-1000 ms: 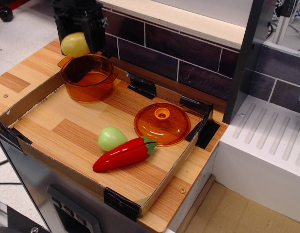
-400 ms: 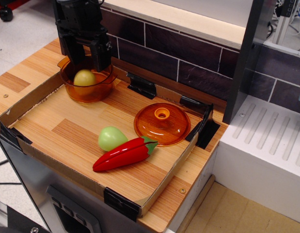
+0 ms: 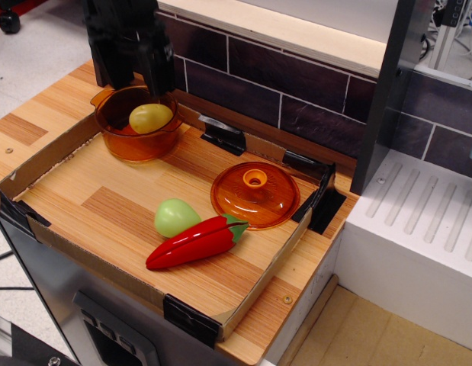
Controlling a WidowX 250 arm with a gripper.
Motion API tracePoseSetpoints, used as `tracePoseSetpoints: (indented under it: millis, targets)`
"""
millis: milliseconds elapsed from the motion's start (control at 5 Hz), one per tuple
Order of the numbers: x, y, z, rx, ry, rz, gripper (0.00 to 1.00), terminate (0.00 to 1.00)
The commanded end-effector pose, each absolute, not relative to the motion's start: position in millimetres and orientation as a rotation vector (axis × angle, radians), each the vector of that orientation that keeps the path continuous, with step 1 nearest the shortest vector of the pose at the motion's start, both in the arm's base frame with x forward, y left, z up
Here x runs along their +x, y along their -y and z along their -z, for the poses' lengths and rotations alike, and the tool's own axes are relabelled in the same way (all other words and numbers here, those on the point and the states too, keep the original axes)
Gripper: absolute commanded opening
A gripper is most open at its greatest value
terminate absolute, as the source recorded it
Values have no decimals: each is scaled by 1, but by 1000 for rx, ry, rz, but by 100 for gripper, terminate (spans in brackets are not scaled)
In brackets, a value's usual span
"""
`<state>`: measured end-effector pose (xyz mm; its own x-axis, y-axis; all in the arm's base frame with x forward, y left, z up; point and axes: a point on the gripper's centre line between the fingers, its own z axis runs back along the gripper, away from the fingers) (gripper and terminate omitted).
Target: Put potato in pot
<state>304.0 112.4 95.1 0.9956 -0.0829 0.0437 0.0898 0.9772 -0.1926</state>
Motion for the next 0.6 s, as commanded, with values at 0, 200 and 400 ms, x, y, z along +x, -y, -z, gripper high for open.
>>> tracePoseSetpoints:
  millis: [0, 200, 400]
  targets:
    - [275, -113, -157, -189, 71, 148, 100, 0]
    - [275, -113, -157, -189, 71, 148, 100, 0]
    - [275, -113, -157, -189, 71, 148, 100, 100]
